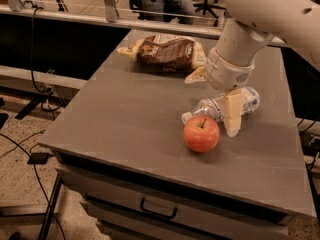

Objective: Place blue plastic bottle upright

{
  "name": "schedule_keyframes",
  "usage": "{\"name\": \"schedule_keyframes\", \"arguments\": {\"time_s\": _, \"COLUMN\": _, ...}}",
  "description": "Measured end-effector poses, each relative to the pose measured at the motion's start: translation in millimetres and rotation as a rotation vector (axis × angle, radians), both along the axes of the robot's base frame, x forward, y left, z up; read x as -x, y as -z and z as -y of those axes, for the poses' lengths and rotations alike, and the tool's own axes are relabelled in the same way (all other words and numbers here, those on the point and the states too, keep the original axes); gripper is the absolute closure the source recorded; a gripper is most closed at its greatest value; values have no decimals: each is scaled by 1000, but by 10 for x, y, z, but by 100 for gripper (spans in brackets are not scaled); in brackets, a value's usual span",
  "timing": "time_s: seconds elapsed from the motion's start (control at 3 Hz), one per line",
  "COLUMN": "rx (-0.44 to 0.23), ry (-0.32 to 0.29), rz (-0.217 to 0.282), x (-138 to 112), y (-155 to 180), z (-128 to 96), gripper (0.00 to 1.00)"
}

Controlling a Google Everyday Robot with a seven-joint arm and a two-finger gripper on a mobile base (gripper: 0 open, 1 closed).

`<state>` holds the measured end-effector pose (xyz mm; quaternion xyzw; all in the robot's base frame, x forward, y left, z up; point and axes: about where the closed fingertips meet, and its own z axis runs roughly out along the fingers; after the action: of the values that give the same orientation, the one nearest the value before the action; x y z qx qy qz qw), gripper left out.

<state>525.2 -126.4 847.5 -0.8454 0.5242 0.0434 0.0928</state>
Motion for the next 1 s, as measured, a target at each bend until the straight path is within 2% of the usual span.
{"name": "schedule_keyframes", "arguments": {"time_s": 0.33, "rx": 0, "ry": 1, "rz": 2, "x": -12, "y": -3, "z": 8, "gripper": 0}}
{"name": "schedule_keyframes", "arguments": {"time_s": 1.0, "rx": 56, "ry": 30, "rz": 14, "x": 18, "y": 109, "z": 73, "gripper": 0}}
